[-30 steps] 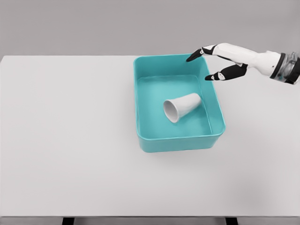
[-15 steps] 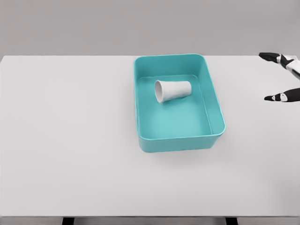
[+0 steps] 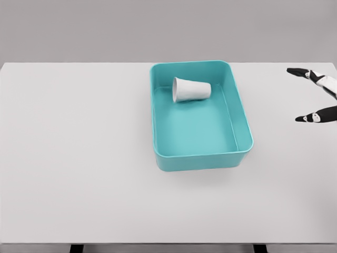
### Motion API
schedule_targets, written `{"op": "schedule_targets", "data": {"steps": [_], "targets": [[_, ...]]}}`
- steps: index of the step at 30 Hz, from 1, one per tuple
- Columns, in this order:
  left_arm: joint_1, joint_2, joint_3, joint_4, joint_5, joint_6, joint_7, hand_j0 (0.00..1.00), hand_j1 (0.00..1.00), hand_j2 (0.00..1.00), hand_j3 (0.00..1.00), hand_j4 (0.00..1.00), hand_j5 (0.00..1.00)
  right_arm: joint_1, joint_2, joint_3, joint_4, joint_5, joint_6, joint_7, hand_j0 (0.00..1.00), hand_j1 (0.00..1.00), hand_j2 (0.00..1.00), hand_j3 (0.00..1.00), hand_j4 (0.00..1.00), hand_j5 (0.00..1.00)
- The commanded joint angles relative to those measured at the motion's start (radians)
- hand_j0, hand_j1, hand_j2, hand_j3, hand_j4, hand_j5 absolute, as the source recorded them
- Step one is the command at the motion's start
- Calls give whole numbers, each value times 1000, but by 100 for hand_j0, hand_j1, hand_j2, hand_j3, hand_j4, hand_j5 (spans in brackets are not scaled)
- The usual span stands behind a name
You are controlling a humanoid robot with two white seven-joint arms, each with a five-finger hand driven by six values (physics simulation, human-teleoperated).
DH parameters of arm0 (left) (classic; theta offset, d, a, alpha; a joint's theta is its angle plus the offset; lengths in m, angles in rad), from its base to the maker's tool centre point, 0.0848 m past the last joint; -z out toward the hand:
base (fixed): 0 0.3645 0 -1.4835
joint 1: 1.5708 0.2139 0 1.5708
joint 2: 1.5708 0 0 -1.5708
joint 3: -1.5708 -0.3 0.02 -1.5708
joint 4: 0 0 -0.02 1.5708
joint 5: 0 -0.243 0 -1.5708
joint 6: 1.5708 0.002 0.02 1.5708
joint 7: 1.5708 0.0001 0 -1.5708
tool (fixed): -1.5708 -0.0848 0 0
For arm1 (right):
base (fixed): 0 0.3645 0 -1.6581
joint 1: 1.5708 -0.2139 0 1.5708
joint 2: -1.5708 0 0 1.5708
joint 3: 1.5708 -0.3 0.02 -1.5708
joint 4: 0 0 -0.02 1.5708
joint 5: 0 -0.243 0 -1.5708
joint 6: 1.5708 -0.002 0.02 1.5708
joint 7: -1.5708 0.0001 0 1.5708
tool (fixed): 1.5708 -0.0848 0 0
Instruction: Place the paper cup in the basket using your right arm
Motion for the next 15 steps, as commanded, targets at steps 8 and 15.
{"op": "schedule_targets", "data": {"steps": [8, 15], "targets": [[0, 0, 0, 0, 1, 0, 0, 100, 100, 100, 100, 100, 100, -3, 8, 7, -31, -3, 3, 0, 100, 100, 100, 100, 100, 100], [0, 0, 0, 0, -1, 0, 0, 100, 100, 100, 100, 100, 100, -6, 2, 4, -33, -3, 3, 0, 100, 100, 100, 100, 100, 100]]}}
